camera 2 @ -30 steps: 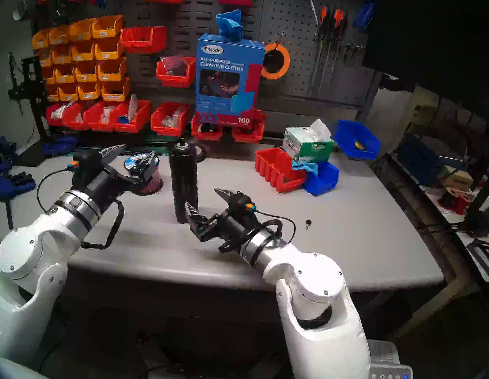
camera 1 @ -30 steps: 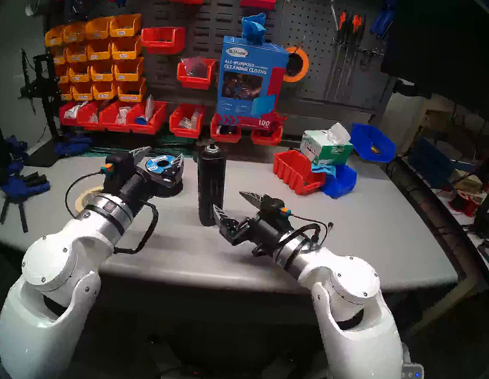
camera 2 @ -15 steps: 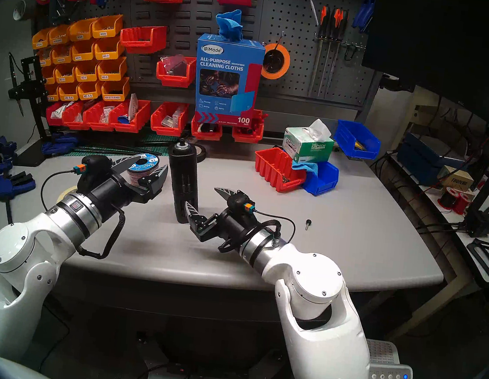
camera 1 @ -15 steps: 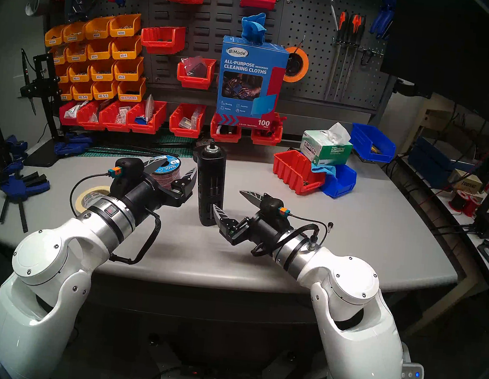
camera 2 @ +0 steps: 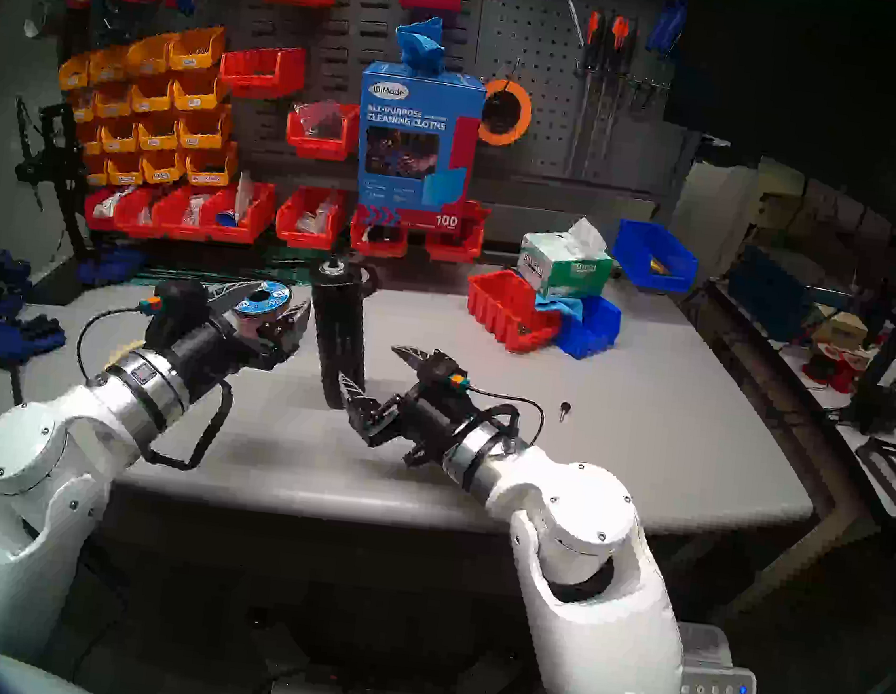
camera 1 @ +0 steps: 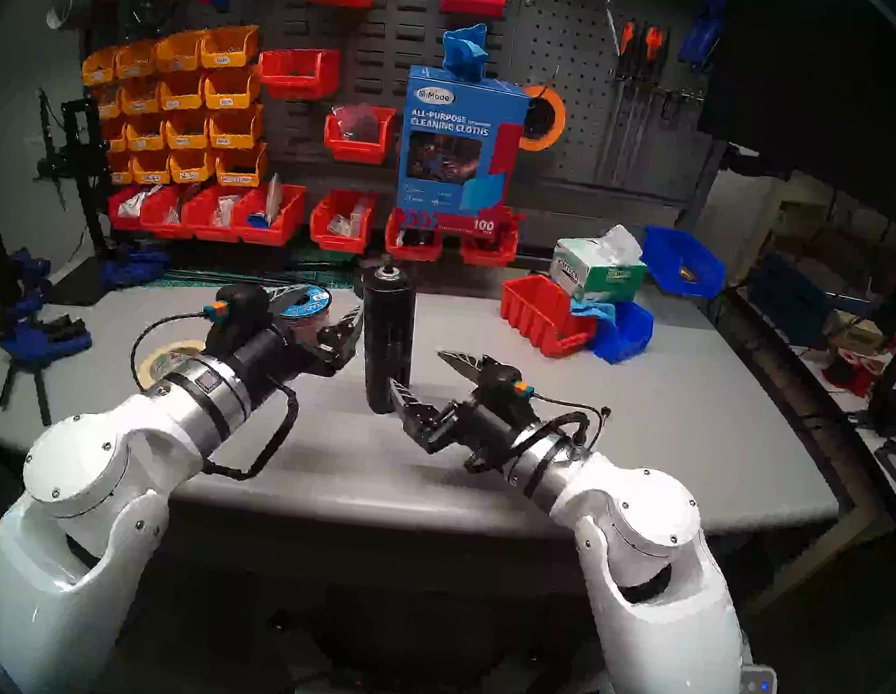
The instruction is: Pick a screwdriver bit and insert it into the screwdriver
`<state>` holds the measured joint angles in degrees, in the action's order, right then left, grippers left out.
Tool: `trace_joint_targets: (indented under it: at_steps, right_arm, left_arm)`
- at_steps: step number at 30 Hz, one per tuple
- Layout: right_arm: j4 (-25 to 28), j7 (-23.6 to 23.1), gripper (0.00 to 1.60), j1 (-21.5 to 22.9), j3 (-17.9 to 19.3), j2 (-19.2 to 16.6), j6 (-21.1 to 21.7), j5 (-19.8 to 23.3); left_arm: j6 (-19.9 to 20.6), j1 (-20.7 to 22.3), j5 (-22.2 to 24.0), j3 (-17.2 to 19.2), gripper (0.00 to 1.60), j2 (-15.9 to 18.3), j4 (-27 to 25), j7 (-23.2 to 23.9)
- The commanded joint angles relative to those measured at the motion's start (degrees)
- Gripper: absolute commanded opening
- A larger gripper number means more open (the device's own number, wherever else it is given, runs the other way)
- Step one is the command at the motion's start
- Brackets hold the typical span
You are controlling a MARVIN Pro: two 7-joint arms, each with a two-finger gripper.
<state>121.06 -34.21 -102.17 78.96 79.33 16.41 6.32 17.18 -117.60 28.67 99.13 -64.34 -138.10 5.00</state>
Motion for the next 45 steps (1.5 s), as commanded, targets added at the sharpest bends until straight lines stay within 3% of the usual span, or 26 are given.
trace_joint_targets:
  at_steps: [1, 7, 12, 19, 26, 33, 43, 45]
  right_arm:
    - [1.88, -0.69, 1.60, 1.42, 0.12, 0.04, -0.52, 0.31]
    - [1.80, -1.32, 1.60, 1.57, 0.29, -0.09, -0.43, 0.25]
    - [1.82, -1.60, 1.60, 1.63, 0.40, -0.04, -0.18, 0.11]
    - [1.65, -2.14, 1.60, 1.66, 0.61, 0.10, -0.42, 0.27]
    - [1.52, -2.58, 1.60, 1.69, 0.75, 0.14, -0.63, 0.08]
    - [1.40, -2.96, 1.60, 1.74, 0.83, 0.10, -0.82, -0.15]
    - [1.40, -3.06, 1.60, 1.66, 0.88, 0.32, -1.11, -0.46]
    - [1.82, -3.70, 1.60, 4.77, 3.16, 0.12, 0.73, 0.80]
  left_arm:
    - [0.22, 0.66, -0.66, 0.05, 1.60, 0.15, -1.90, -0.71]
    - [1.61, 0.92, 0.02, -1.79, 1.60, 0.36, -1.90, -0.66]
    - [0.37, 2.23, -0.11, -3.12, 1.60, 0.07, -1.90, -0.82]
    - [-0.14, 4.50, -6.17, -5.17, 1.60, 0.22, -1.77, -5.96]
    - [-2.72, 9.15, -10.52, -4.89, 1.60, 0.09, 3.98, -9.21]
    - [-4.35, 13.24, -9.92, -3.32, 1.60, -0.31, 8.08, -10.90]
    - [-4.11, 18.38, -11.76, -5.06, 1.60, 0.06, 11.21, -12.90]
    - [-3.80, 19.20, -11.88, -5.36, 1.60, -0.11, 11.61, -12.97]
